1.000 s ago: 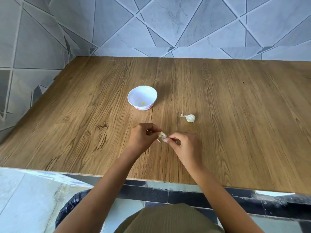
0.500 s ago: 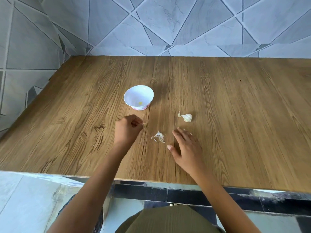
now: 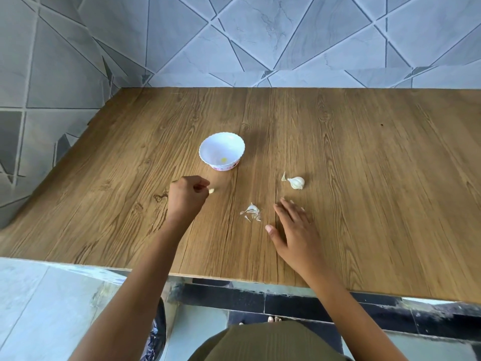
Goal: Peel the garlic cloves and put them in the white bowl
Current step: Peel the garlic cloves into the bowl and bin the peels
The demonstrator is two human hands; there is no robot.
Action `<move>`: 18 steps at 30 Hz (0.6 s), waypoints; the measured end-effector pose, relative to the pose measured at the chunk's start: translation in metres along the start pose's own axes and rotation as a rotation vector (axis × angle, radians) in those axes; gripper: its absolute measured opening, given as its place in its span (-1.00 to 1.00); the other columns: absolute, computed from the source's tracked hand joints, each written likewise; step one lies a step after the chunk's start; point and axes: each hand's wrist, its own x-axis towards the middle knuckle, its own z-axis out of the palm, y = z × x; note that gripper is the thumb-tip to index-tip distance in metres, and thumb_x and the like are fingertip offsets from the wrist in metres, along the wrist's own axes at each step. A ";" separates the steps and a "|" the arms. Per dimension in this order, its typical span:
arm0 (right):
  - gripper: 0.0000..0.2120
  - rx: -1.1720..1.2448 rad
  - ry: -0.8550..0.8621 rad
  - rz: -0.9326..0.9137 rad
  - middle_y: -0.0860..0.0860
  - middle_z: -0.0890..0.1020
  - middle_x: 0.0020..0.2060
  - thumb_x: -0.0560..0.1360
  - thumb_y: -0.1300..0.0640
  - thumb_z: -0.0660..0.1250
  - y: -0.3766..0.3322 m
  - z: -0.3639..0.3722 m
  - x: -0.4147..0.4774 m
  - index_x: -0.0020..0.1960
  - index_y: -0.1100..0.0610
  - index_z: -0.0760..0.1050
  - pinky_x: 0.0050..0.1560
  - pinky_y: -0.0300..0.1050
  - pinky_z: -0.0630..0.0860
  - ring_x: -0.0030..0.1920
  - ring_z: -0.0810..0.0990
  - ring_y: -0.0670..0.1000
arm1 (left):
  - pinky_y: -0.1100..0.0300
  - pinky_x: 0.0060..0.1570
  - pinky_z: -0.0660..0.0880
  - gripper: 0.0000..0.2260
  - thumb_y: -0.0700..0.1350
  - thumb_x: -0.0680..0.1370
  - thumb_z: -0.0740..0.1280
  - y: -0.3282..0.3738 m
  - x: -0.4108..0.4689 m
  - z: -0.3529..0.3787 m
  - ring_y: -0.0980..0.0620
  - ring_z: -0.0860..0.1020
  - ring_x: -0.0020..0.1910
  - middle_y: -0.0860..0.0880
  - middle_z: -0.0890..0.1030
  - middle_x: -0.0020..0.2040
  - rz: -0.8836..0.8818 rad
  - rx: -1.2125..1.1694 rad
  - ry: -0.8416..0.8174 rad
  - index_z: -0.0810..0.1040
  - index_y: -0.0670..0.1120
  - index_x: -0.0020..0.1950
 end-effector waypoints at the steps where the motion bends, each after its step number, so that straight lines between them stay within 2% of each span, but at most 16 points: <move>1: -0.46 -0.006 -0.004 0.000 0.01 0.12 0.51 0.60 -0.12 0.08 0.000 0.000 0.000 0.49 0.09 0.18 0.50 -0.07 -0.13 0.52 0.00 0.00 | 0.49 -0.33 0.38 -0.83 -0.31 0.44 0.36 0.003 -0.003 -0.002 0.17 0.50 -0.34 -0.01 0.64 -0.23 0.012 -0.015 -0.001 0.68 -0.16 -0.03; 4: -0.46 -0.008 -0.020 -0.005 0.00 0.10 0.52 0.59 -0.13 0.06 0.001 -0.001 -0.001 0.50 0.08 0.17 0.52 -0.03 -0.09 0.52 -0.02 -0.02 | 0.55 -0.26 0.38 -0.84 -0.29 0.42 0.39 0.017 -0.019 -0.002 0.25 0.51 -0.31 0.03 0.65 -0.21 0.066 -0.030 -0.097 0.69 -0.11 -0.07; 6: -0.46 -0.013 -0.011 -0.004 0.00 0.11 0.52 0.59 -0.14 0.06 0.000 -0.004 -0.003 0.49 0.08 0.18 0.52 -0.04 -0.10 0.52 -0.01 -0.01 | 0.54 -0.24 0.40 -0.81 -0.32 0.42 0.36 0.028 -0.032 0.006 0.21 0.54 -0.28 0.01 0.66 -0.16 0.123 -0.020 -0.206 0.68 -0.13 -0.05; 9: -0.45 -0.036 0.019 0.000 0.02 0.12 0.51 0.59 -0.14 0.07 0.001 -0.009 -0.008 0.49 0.10 0.18 0.49 -0.08 -0.16 0.52 0.01 0.00 | 0.17 -0.02 0.54 -0.75 -0.35 0.42 0.30 0.040 -0.040 0.021 0.01 0.60 -0.11 -0.08 0.66 -0.04 0.196 0.059 -0.319 0.63 -0.18 0.05; 11: -0.44 -0.060 0.000 0.011 0.02 0.07 0.52 0.59 -0.16 0.03 0.005 -0.011 -0.012 0.51 0.08 0.13 0.47 -0.11 -0.21 0.52 -0.04 -0.01 | 0.08 0.01 0.52 -0.75 -0.32 0.44 0.30 0.045 -0.040 0.029 -0.06 0.58 -0.03 -0.13 0.62 0.03 0.225 0.159 -0.368 0.60 -0.21 0.10; 13: -0.42 -0.074 -0.020 0.016 0.00 0.02 0.53 0.59 -0.18 0.00 0.008 -0.012 -0.016 0.52 0.07 0.08 0.46 -0.14 -0.25 0.52 -0.08 -0.03 | 0.11 0.00 0.49 -0.74 -0.27 0.47 0.31 0.048 -0.039 0.034 -0.08 0.55 -0.01 -0.16 0.57 0.06 0.264 0.222 -0.405 0.58 -0.20 0.15; 15: -0.43 -0.053 -0.020 0.013 0.00 0.02 0.53 0.59 -0.18 0.01 0.010 -0.013 -0.018 0.52 0.07 0.08 0.44 -0.16 -0.26 0.52 -0.08 -0.03 | 0.23 -0.03 0.45 -0.68 -0.24 0.47 0.32 0.052 -0.042 0.039 -0.06 0.54 0.03 -0.15 0.53 0.11 0.306 0.239 -0.453 0.55 -0.16 0.23; 18: -0.46 0.095 0.015 0.018 -0.01 0.12 0.51 0.59 -0.12 0.10 0.010 -0.015 -0.020 0.49 0.09 0.17 0.48 -0.15 -0.12 0.51 0.02 -0.03 | 0.32 -0.06 0.39 -0.68 -0.20 0.47 0.37 0.056 -0.048 0.043 -0.02 0.54 0.01 -0.10 0.52 0.11 0.347 0.228 -0.485 0.56 -0.10 0.23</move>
